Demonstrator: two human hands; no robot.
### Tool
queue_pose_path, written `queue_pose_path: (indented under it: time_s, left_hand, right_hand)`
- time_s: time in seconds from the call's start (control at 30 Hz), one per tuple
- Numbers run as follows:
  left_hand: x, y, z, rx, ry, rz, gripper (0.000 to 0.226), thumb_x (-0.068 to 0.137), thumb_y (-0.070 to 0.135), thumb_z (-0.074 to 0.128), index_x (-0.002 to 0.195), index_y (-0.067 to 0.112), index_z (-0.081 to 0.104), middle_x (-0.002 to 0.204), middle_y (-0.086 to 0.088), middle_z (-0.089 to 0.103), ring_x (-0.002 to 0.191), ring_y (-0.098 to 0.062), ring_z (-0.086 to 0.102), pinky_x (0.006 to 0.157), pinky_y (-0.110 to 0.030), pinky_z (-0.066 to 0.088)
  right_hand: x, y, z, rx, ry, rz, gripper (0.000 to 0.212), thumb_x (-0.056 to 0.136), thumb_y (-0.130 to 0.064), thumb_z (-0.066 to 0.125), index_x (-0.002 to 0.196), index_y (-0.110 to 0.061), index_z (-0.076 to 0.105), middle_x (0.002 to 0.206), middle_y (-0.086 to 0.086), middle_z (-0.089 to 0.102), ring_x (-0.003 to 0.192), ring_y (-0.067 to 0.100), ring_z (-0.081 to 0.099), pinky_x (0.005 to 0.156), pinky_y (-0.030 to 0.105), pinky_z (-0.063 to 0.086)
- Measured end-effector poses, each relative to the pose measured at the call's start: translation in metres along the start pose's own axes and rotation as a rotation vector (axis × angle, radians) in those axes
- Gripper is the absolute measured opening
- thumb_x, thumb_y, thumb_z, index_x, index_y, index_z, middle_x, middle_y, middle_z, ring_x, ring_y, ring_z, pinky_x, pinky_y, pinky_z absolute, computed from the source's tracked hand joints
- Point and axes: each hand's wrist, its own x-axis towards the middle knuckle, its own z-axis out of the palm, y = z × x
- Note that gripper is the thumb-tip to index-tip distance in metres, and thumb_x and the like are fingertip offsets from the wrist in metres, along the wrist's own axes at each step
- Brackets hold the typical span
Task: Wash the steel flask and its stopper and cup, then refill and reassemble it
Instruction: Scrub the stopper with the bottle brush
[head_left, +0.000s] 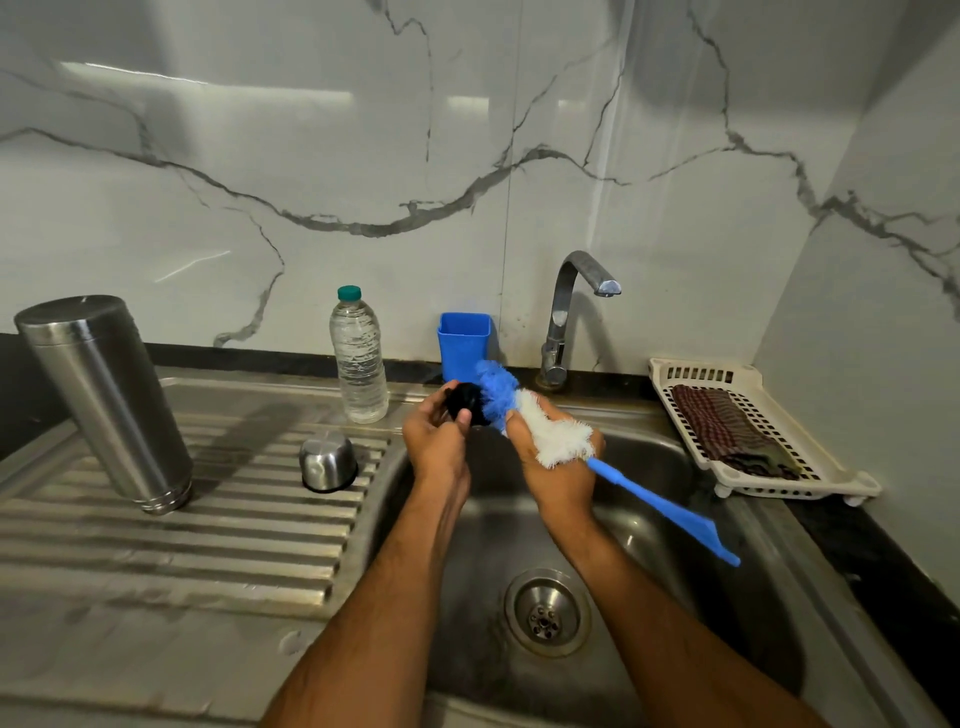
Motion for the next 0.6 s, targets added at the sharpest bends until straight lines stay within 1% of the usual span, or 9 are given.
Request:
queue_pose_path:
  time_s: [0.1, 0.2, 0.3, 0.37, 0.4, 0.47, 0.5, 0.57, 0.6]
  left_hand:
    - [-0.003, 0.0, 0.002, -0.006, -0.109, -0.008, 0.05, 0.087, -0.026, 0.05, 0.123, 0.004, 0.067, 0.119, -0.004, 0.069, 0.112, -0.013, 0.065, 0.085, -0.019, 0.058]
    - [-0.001, -0.003, 0.0, -0.096, -0.09, -0.056, 0.044, 0.087, -0.017, 0.063, 0.127, 0.001, 0.063, 0.113, -0.005, 0.071, 0.11, -0.015, 0.067, 0.09, -0.025, 0.057]
    - [0.0, -0.007, -0.002, -0.056, -0.068, -0.11, 0.04, 0.088, -0.011, 0.066, 0.127, 0.002, 0.064, 0.117, -0.009, 0.072, 0.107, -0.017, 0.068, 0.099, -0.032, 0.055]
    - [0.0, -0.007, -0.001, -0.078, -0.103, -0.176, 0.041, 0.089, -0.009, 0.066, 0.129, 0.001, 0.064, 0.122, -0.014, 0.071, 0.112, -0.022, 0.068, 0.107, -0.041, 0.05]
    - [0.0, -0.007, -0.001, -0.102, -0.132, -0.193, 0.041, 0.088, -0.005, 0.068, 0.128, 0.0, 0.065, 0.121, -0.015, 0.072, 0.115, -0.025, 0.068, 0.108, -0.044, 0.05]
    - [-0.001, -0.007, -0.001, -0.12, -0.142, -0.203, 0.04, 0.084, 0.002, 0.075, 0.123, 0.001, 0.068, 0.116, -0.016, 0.074, 0.113, -0.029, 0.069, 0.105, -0.048, 0.052]
    - [-0.001, -0.007, -0.002, -0.117, -0.128, -0.199, 0.038, 0.082, 0.001, 0.076, 0.119, 0.002, 0.069, 0.115, -0.016, 0.074, 0.113, -0.031, 0.069, 0.105, -0.049, 0.052]
    - [0.0, -0.005, -0.004, -0.111, -0.119, -0.183, 0.038, 0.081, -0.012, 0.072, 0.117, 0.002, 0.07, 0.117, -0.017, 0.073, 0.115, -0.032, 0.068, 0.105, -0.049, 0.052]
    - [0.001, -0.005, -0.004, -0.112, -0.135, -0.176, 0.042, 0.081, -0.018, 0.068, 0.119, 0.001, 0.069, 0.119, -0.017, 0.072, 0.116, -0.032, 0.067, 0.105, -0.049, 0.052]
  right_hand:
    - [0.007, 0.001, -0.003, -0.032, 0.025, -0.069, 0.015, 0.091, -0.03, 0.063, 0.081, -0.019, 0.061, 0.067, 0.004, 0.064, 0.062, 0.026, 0.064, 0.059, 0.047, 0.055]
    - [0.008, 0.006, -0.003, -0.082, 0.025, -0.096, 0.02, 0.092, -0.039, 0.056, 0.084, -0.021, 0.06, 0.066, 0.003, 0.064, 0.06, 0.026, 0.064, 0.056, 0.047, 0.055]
    - [0.004, 0.011, -0.005, -0.166, 0.027, -0.121, 0.026, 0.094, -0.041, 0.055, 0.087, -0.018, 0.065, 0.068, -0.003, 0.064, 0.057, 0.015, 0.062, 0.053, 0.032, 0.053]
    - [0.002, 0.01, -0.006, -0.152, 0.009, -0.095, 0.018, 0.094, -0.035, 0.064, 0.091, -0.018, 0.069, 0.071, -0.007, 0.065, 0.06, 0.01, 0.062, 0.056, 0.02, 0.048]
    - [0.003, 0.009, -0.005, -0.126, 0.005, -0.051, 0.013, 0.093, -0.029, 0.07, 0.094, -0.016, 0.071, 0.073, -0.006, 0.066, 0.063, 0.011, 0.063, 0.059, 0.019, 0.047]
    - [0.002, 0.008, -0.006, -0.167, -0.059, 0.065, 0.017, 0.094, -0.026, 0.07, 0.102, -0.011, 0.074, 0.078, -0.003, 0.064, 0.072, 0.014, 0.061, 0.065, 0.019, 0.042]
    - [0.0, 0.009, -0.006, -0.219, -0.109, 0.093, 0.021, 0.096, -0.028, 0.067, 0.108, -0.01, 0.073, 0.084, 0.0, 0.066, 0.078, 0.014, 0.06, 0.068, 0.017, 0.04]
    - [-0.004, 0.007, -0.007, -0.16, -0.138, 0.057, 0.024, 0.097, -0.027, 0.066, 0.114, -0.01, 0.071, 0.097, 0.004, 0.071, 0.083, 0.016, 0.063, 0.07, 0.022, 0.047]
    - [-0.002, 0.008, -0.007, -0.092, -0.079, -0.022, 0.021, 0.095, -0.024, 0.069, 0.109, -0.009, 0.072, 0.094, 0.004, 0.073, 0.079, 0.018, 0.068, 0.067, 0.029, 0.053]
